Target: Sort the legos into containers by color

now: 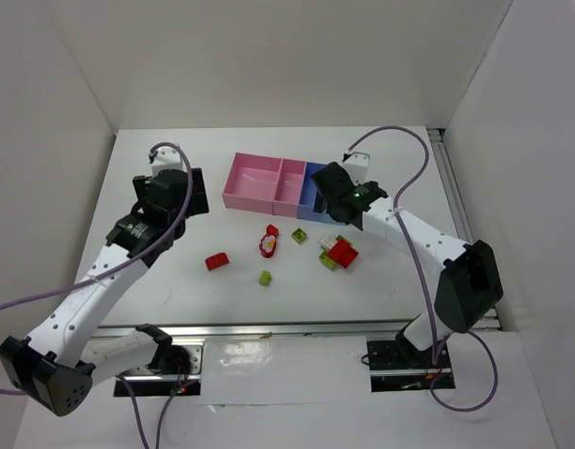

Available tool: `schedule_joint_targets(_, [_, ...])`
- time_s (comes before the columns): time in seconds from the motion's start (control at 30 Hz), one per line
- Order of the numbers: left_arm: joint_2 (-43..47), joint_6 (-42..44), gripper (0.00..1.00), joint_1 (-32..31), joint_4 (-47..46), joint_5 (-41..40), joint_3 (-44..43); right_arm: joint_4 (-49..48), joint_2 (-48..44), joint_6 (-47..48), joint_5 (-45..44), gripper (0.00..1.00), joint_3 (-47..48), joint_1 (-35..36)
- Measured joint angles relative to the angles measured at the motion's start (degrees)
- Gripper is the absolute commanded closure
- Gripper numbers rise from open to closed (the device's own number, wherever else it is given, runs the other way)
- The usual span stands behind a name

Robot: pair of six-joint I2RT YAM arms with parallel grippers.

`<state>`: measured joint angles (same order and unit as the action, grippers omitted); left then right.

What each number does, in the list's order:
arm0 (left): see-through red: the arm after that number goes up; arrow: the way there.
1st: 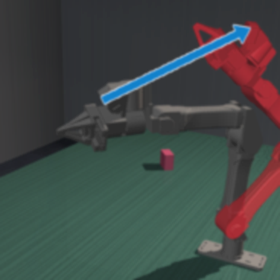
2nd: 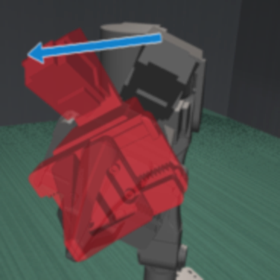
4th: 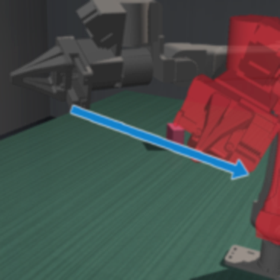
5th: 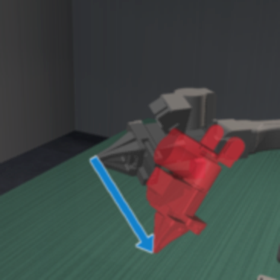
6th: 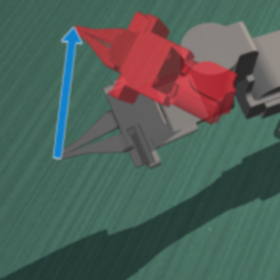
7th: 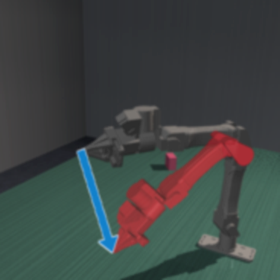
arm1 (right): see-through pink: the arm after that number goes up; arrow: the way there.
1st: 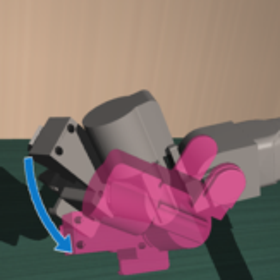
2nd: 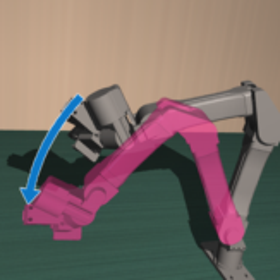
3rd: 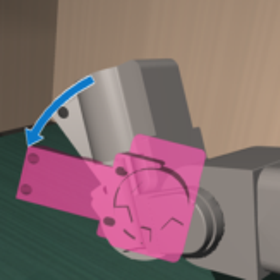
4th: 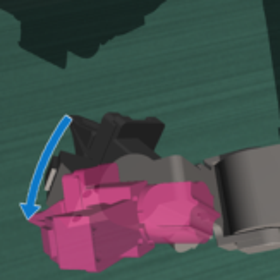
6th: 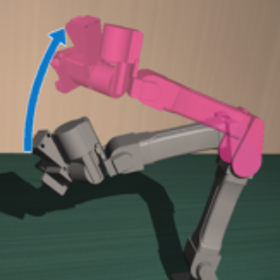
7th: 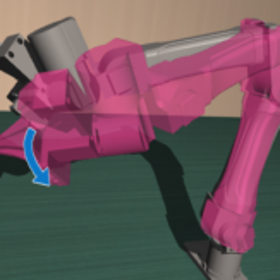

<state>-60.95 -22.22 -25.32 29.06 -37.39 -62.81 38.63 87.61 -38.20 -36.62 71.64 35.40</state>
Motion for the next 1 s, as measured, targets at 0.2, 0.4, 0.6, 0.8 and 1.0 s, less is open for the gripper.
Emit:
schedule_joint_targets(0.2, [1.8, -2.2, 0.01, 2.2, 2.2, 4.1, 0.0, 0.0, 0.0, -0.6, -0.7, 0.02, 0.1, 6.1])
schedule_joint_targets(0.4, [-0.5, -2.9, 0.01, 2.2, 3.9, 11.5, -0.2, -0.1, 0.0, -2.6, 0.0, 0.04, 0.0, 11.7])
schedule_joint_targets(0.6, [-7.3, -6.1, 0.01, 2.2, 7.6, 16.0, -3.2, -4.0, 0.2, -5.4, 2.0, 0.06, -3.3, 18.5])
schedule_joint_targets(0.8, [-12.9, -9.6, 0.01, 2.8, 11.9, 18.8, -5.1, -10.1, 6.7, -5.6, 6.6, 0.04, -3.5, 20.4])
schedule_joint_targets(1.0, [-18.0, -9.4, 0.01, 5.2, 12.9, 22.8, -4.5, -14.2, 17.7, -4.9, 10.8, 0.01, -1.7, 19.7])
